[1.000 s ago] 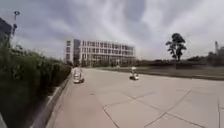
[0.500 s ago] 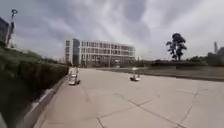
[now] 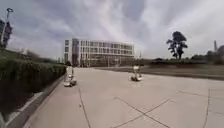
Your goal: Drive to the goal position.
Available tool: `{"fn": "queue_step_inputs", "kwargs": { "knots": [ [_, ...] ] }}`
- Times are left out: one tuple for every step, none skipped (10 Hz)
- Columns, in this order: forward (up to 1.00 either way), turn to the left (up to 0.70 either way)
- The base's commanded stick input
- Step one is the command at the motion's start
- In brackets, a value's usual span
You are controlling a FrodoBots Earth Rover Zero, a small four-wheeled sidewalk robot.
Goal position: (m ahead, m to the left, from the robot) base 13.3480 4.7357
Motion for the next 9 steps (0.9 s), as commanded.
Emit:
{"fn": "queue_step_inputs", "kwargs": {
  "knots": [
    [0.7, 0.0],
    [0.7, 0.0],
    [0.7, 0.0],
    [0.7, 0.0],
    [0.7, 0.0],
    [0.7, 0.0],
    [0.7, 0.0],
    [0.7, 0.0],
    [0.7, 0.0]
  ]
}}
